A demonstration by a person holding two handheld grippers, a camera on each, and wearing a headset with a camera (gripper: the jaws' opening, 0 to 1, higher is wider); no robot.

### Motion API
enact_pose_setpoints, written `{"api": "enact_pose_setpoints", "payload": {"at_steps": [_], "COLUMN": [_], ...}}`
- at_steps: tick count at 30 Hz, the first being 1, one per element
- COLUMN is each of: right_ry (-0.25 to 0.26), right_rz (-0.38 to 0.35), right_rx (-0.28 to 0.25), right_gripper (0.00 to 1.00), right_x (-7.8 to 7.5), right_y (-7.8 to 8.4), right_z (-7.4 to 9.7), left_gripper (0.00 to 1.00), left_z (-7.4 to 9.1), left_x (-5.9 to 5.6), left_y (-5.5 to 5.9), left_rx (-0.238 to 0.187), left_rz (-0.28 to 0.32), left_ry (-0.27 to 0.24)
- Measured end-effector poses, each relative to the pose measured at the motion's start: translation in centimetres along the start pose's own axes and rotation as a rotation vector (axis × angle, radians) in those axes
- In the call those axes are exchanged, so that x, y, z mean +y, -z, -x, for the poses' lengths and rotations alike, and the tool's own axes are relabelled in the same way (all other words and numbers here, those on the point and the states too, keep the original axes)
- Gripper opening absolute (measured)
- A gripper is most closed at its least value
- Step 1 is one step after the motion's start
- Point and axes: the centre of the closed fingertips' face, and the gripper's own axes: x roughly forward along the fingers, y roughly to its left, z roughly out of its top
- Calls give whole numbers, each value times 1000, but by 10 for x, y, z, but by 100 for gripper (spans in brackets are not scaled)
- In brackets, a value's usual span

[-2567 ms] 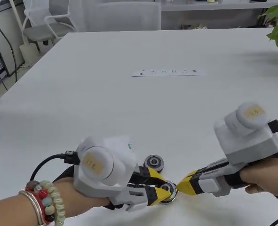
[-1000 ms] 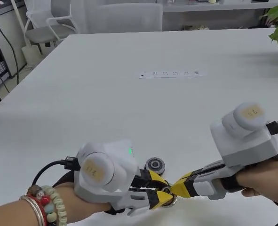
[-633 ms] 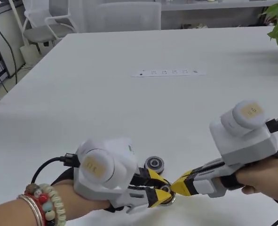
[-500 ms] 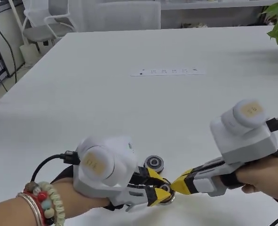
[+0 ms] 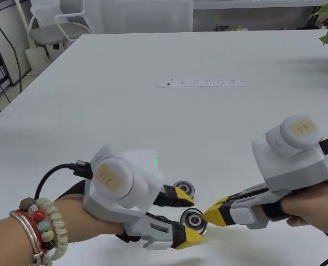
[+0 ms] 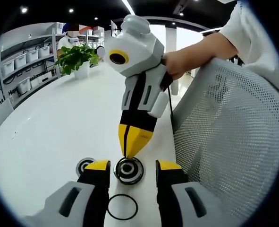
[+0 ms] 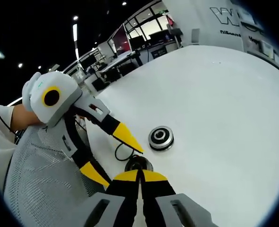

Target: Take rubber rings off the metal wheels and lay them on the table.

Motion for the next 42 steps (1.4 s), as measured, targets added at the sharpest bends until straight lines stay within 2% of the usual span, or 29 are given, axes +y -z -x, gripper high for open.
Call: {"api": "enact_pose_setpoints", "payload": {"at_steps": [8,9,12,16,19,25,31,35,42], "right_ry": [-2,-3,-1,-2,-5,-7,-8,-10,-13], "right_rz": [-11,-15,-20,-25,-26,-30,-31,-35,-46], "right_rx": [-13,-15,-17,-23,-25,-27,-28,-30,-36], "right_gripper": [0,0,0,0,0,0,0,0,0], "right_x": [0,-1,-2,-1,-1,0,0,0,-1], "right_y": [-3,-3,-3,-4,-4,-5,-5,-5,-6], "right_z": [1,1,2,3,3,3,4,4,5], "left_gripper": [60,63,66,71,77,81,87,87,87], "left_z": [18,24,37,52,65,89,117,129,149], "left_x": [-4,-4,-2,-3,-4,-1,6,6,5], "left_y": [-20,-29,-41,-48,-51,-52,-46,-44,-26], "left_rx": [-26,-45,-65,-72,-69,-74,-89,-108,-115], "left_rz": [-15,-28,-43,-41,-70,-72,-52,-24,30], "left_ry": [39,39,31,37,20,-14,-97,-144,-209]}}
